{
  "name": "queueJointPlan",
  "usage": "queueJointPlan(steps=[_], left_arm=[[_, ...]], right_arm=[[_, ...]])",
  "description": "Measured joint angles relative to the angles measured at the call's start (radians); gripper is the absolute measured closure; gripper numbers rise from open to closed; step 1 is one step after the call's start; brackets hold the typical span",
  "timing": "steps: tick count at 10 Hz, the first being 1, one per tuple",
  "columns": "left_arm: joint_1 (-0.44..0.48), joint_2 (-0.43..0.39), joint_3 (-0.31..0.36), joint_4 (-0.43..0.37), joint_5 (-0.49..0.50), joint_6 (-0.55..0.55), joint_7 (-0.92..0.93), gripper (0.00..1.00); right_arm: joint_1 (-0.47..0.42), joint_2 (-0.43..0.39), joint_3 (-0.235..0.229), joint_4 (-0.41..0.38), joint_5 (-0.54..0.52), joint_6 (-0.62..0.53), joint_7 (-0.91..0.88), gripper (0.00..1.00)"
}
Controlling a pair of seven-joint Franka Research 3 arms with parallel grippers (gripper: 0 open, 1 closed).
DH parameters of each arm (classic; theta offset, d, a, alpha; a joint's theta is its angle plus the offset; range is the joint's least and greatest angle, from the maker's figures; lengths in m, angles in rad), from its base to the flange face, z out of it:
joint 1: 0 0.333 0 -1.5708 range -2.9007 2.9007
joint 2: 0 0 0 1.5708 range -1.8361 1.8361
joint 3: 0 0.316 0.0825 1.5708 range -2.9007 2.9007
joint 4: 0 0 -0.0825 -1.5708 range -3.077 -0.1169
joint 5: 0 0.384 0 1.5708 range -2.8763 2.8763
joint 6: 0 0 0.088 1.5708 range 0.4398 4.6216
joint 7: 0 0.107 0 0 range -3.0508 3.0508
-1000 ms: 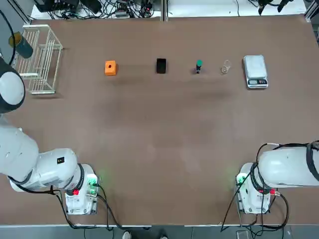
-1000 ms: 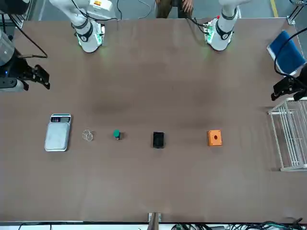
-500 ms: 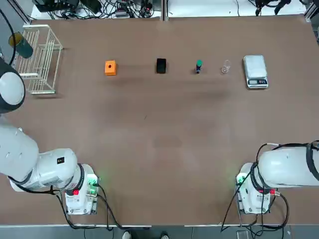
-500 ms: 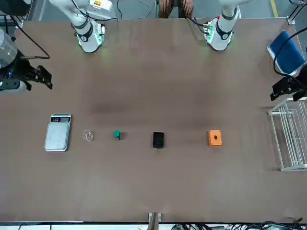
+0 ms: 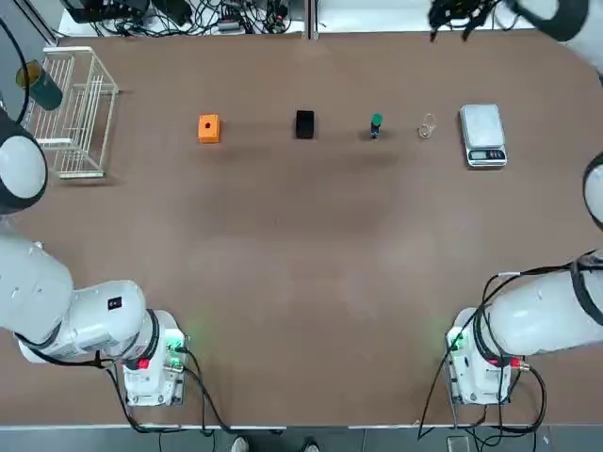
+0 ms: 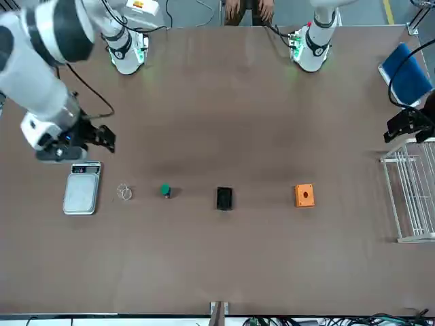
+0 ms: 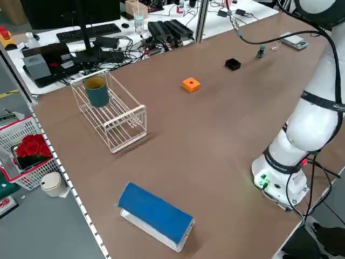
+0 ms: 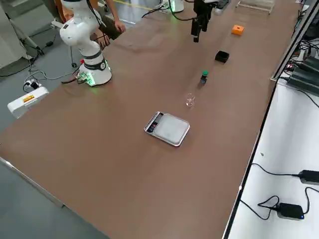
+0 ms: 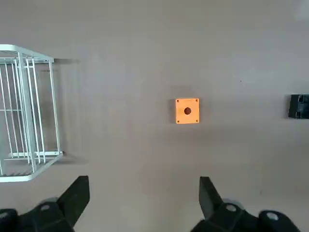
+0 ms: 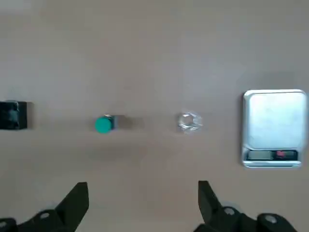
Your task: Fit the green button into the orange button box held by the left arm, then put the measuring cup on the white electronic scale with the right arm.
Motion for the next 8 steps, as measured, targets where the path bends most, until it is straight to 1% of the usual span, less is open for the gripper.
queueJointPlan(steps=[2,3,5,6,7,8], left_arm=[[-0.001,0.003,0.000,-0.017,0.000,0.003,0.000,0.00],[-0.004,0.005,-0.003,-0.043,0.000,0.035,0.000,0.00],[-0.018,0.015,-0.035,-0.130,0.000,0.138,-0.052,0.00],[-0.025,0.019,-0.058,-0.171,0.000,0.187,-0.094,0.00],[-0.032,0.022,-0.071,-0.211,0.000,0.237,-0.115,0.00],[-0.041,0.024,-0.074,-0.261,0.000,0.304,-0.130,0.00]], right_arm=[[0.077,0.078,0.001,0.000,0.000,0.084,0.085,0.00],[0.103,0.106,0.001,0.000,-0.001,0.110,0.101,0.00],[0.124,0.152,0.000,-0.011,-0.001,0.151,0.104,0.00],[0.127,0.168,0.000,-0.041,-0.001,0.206,0.104,0.00],[0.132,0.178,0.000,-0.088,-0.001,0.283,0.104,0.00],[0.142,0.188,0.000,-0.136,-0.001,0.359,0.109,0.00]])
